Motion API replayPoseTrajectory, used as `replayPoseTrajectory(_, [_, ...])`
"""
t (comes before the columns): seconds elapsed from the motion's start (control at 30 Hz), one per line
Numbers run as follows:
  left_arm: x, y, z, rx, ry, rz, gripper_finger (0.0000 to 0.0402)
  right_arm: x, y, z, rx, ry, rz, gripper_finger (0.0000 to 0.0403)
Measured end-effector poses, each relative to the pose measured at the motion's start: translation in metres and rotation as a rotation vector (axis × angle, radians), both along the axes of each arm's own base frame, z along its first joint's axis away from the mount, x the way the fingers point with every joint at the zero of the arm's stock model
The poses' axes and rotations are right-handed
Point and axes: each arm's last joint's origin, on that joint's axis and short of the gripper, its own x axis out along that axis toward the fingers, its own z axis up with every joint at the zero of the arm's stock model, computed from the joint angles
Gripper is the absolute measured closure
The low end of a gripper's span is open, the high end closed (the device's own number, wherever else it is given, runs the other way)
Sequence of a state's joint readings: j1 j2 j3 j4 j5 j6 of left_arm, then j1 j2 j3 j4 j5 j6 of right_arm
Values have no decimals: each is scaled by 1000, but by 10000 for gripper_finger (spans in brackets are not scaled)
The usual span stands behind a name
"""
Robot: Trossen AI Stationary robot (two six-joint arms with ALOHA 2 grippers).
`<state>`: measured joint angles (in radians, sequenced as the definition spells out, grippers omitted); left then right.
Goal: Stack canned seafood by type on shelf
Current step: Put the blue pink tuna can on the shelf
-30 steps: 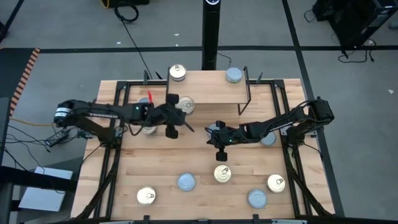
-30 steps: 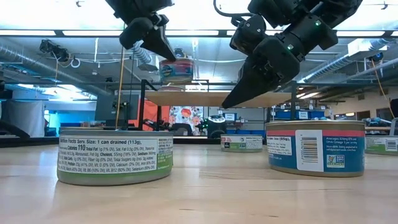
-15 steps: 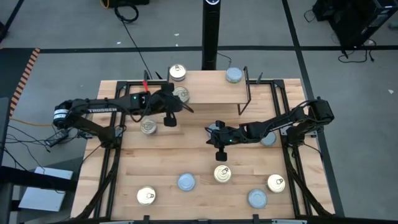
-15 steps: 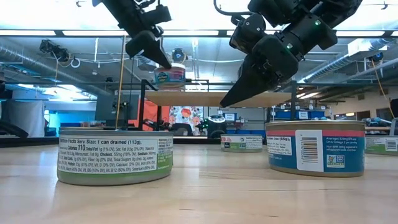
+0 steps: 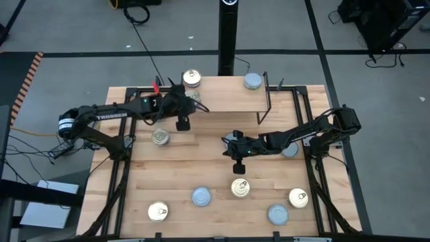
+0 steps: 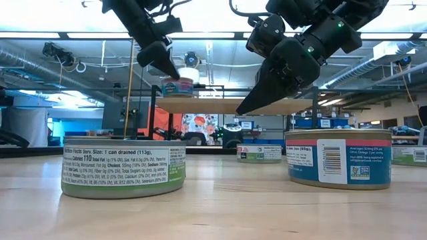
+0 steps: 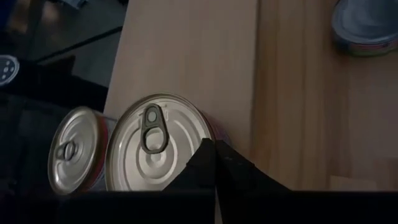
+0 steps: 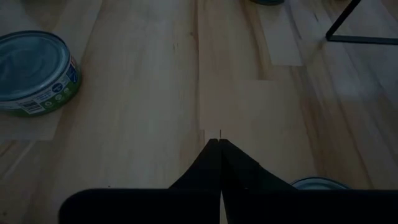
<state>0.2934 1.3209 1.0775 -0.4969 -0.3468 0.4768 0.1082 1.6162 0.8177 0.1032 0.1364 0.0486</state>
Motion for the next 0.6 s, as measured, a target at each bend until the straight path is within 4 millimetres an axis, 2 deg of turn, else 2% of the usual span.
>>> replayPoseTrajectory(0.43, [-1,6,0,-49,-33,17,401,0,0,0,0,0,0,396])
replayPoseTrajectory(0.6, [6,9,-6,-59,-32,8,401,0,0,0,-2,-1,2,396])
